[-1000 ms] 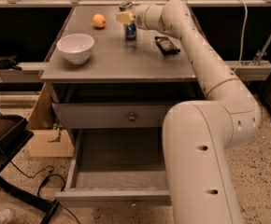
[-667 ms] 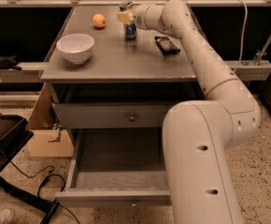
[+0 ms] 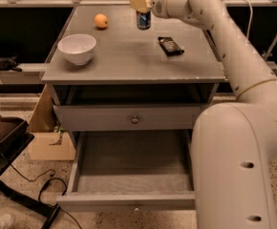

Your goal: Place redbull can into middle drawer

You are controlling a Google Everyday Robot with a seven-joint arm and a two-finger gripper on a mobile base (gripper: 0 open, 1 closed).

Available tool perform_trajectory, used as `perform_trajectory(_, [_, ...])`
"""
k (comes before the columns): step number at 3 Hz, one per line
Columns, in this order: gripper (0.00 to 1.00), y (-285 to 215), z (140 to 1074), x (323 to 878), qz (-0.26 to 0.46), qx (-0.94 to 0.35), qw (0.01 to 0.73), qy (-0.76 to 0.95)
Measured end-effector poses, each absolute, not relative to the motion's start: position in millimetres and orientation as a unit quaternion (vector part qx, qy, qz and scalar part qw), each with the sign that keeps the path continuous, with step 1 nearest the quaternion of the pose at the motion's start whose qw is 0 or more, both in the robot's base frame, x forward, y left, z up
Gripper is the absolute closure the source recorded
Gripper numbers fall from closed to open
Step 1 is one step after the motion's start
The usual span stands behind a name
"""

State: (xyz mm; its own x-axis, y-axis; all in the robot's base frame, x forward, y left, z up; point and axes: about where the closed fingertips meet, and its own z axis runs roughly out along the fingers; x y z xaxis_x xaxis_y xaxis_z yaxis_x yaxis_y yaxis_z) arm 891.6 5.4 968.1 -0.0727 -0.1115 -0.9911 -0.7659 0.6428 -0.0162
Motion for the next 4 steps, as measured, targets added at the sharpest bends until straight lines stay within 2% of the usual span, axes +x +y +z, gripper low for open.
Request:
perform_trajectory(2, [1.0,-50.2,1036.7,764.3,0.333,-0.329,0.612,0.638])
perform_trajectory(3, [1.0,-72.0,1020.8,697.0,0.348,-0.347,0.596,0.636])
perform_trajectory(4, [1.0,-111.6,963.1,609.8,0.339,-0.396,0.59,0.616])
